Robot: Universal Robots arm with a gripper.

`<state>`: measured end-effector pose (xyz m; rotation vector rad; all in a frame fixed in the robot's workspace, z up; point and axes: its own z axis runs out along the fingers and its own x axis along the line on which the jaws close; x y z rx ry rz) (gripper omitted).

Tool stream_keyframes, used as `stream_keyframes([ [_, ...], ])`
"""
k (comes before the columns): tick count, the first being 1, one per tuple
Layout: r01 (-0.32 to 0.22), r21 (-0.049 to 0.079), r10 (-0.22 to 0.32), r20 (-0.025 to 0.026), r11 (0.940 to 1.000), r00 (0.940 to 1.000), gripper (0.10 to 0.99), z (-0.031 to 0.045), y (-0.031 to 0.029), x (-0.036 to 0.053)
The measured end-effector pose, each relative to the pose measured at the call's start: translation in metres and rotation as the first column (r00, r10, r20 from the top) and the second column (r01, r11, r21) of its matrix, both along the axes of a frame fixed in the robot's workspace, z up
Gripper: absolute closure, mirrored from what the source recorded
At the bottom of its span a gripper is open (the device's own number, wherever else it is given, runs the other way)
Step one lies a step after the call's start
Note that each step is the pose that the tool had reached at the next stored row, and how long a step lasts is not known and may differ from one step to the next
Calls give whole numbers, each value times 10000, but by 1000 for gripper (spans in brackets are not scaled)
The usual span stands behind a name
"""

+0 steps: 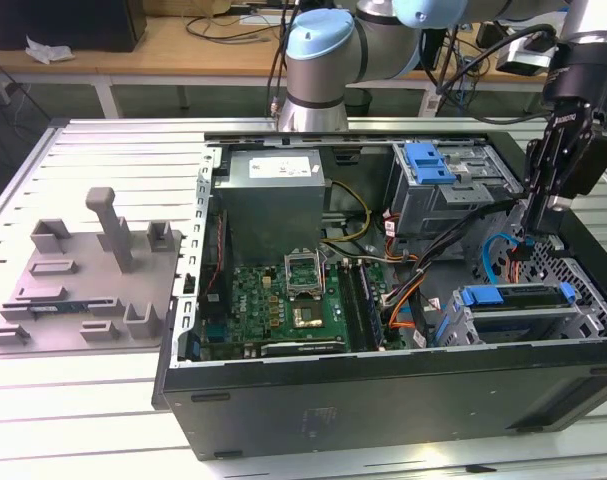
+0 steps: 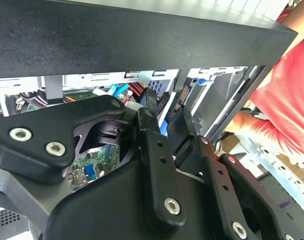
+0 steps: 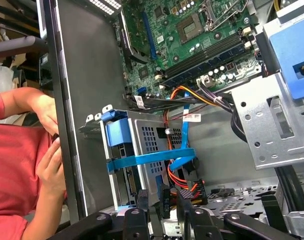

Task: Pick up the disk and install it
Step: 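Insert the first disk wire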

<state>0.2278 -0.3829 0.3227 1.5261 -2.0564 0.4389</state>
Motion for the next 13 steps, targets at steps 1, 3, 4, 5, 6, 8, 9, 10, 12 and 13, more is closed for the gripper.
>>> stream_keyframes([
  [1,1,-1,-1,16,10000,10000,729,0,2,-1],
  [3,1,-3,-1,71,10000,10000,729,0,14,-7],
  [4,1,-3,-1,97,10000,10000,729,0,20,-10],
  [5,1,-3,-1,139,10000,9999,729,0,26,-15],
  [6,1,-4,0,174,10000,9998,729,0,30,-20],
  [8,1,-4,-1,244,10000,9997,729,0,36,-30],
  [9,0,-3,0,270,10000,9996,729,-1,38,-32],
  [10,-2,-3,2,275,10000,9996,729,-1,38,-31],
  [12,0,-4,0,277,10000,9996,729,-1,38,-32],
  [13,1,-4,0,277,10000,9996,729,-2,38,-32],
])
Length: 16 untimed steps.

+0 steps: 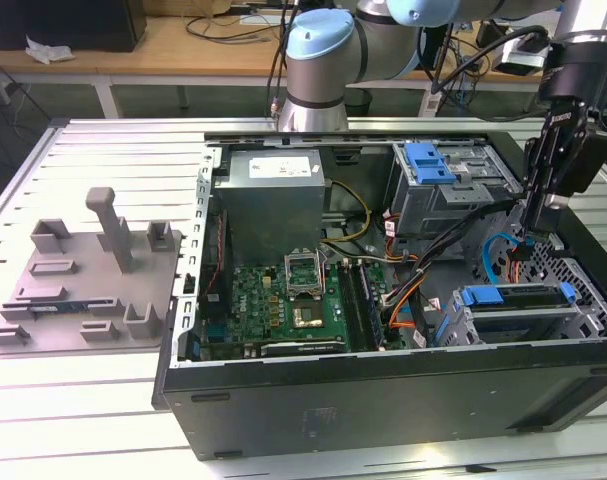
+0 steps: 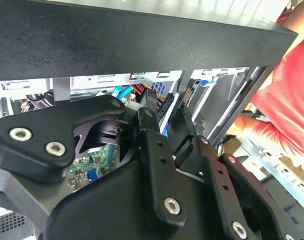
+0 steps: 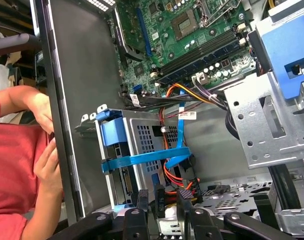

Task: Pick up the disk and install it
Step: 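Insert the first disk wire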

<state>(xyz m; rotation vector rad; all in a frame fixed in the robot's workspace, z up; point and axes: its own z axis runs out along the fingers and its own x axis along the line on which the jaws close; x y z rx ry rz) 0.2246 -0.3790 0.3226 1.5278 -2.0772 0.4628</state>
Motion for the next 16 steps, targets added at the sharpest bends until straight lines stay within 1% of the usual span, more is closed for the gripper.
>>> stream_keyframes([
  [10,-1,0,1,0,10000,10000,729,-2,0,0],
  [11,-1,1,1,0,10000,10000,745,-3,0,0],
  [13,-1,1,1,0,10000,10000,878,-3,0,0],
  [14,-1,0,1,-1,10000,10000,878,-3,0,0],
  [15,-1,0,1,0,10000,10000,922,-3,0,0],
  [16,-2,0,2,0,10000,10000,922,-3,0,0],
])
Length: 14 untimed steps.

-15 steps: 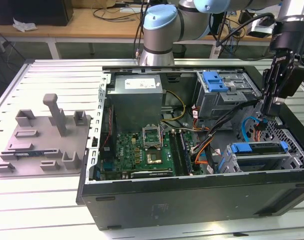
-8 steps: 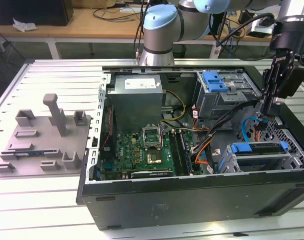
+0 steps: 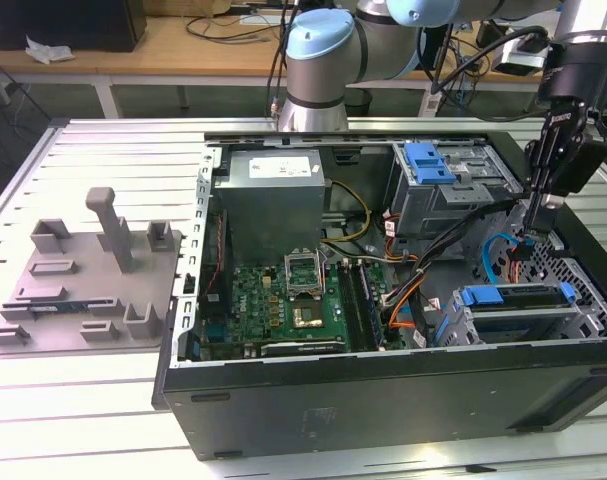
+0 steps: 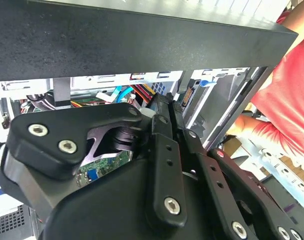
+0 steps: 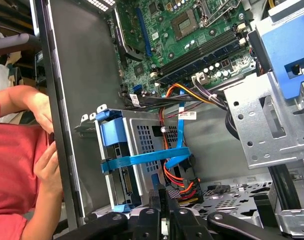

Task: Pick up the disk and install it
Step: 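Insert the first disk wire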

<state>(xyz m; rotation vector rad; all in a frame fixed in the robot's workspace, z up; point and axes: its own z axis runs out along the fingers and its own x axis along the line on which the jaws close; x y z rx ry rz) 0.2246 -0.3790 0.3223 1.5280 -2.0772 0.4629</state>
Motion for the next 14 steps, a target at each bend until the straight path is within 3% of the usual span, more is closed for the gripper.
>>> stream_keyframes([
  [6,2,4,-2,5,10000,10000,922,3,-2,-3],
  [14,-2,4,2,175,10000,9998,922,76,-25,-77],
])
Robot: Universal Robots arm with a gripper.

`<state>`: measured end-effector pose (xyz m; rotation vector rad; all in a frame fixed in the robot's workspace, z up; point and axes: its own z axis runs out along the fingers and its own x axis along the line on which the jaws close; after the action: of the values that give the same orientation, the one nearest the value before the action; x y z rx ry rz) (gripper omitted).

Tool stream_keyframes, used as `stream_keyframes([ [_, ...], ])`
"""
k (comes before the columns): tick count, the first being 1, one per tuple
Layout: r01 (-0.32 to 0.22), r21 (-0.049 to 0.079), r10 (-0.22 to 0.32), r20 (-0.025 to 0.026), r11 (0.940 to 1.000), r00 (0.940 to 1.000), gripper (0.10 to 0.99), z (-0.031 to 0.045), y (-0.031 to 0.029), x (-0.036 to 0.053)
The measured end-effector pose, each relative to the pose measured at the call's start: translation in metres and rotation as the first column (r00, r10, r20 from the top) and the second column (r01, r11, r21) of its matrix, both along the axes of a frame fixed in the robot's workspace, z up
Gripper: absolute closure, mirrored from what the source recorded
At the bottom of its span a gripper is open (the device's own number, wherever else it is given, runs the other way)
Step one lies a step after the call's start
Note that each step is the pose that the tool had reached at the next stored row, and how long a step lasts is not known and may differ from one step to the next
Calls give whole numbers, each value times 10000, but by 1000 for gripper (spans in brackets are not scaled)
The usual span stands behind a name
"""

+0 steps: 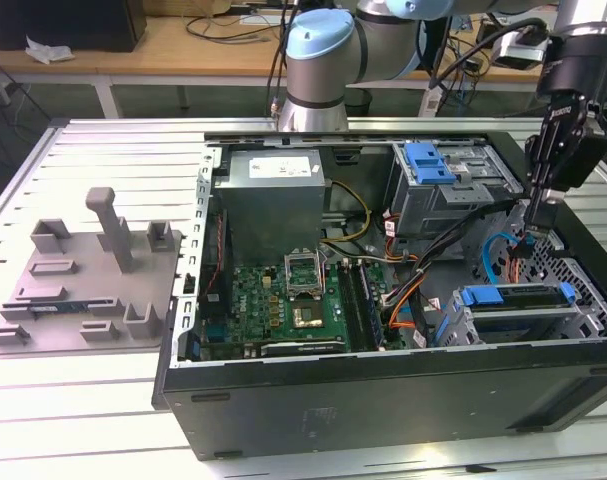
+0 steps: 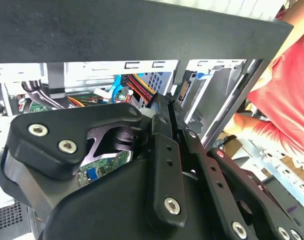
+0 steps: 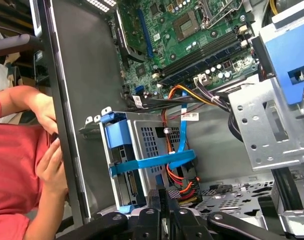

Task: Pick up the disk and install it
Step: 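Insert the first disk wire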

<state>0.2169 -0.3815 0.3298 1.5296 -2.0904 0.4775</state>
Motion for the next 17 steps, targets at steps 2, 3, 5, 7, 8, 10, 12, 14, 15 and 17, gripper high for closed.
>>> stream_keyframes([
  [2,0,5,0,57,10000,10000,922,1,-24,-21],
  [3,-2,16,2,125,10000,9999,922,6,-50,-35],
  [5,-7,41,6,236,10000,9997,922,19,-97,-57],
  [7,-7,55,6,293,10000,9996,922,29,-125,-77],
  [8,-7,62,5,313,10000,9995,922,32,-134,-85],
  [10,-7,86,4,360,10000,9994,922,36,-155,-105],
  [12,-9,144,3,446,9999,9990,922,41,-186,-115],
  [14,-11,231,-2,550,9997,9985,922,47,-214,-120],
  [15,-12,267,-4,592,9996,9982,922,50,-225,-122],
  [17,-13,330,-9,660,9995,9978,922,60,-247,-130],
])
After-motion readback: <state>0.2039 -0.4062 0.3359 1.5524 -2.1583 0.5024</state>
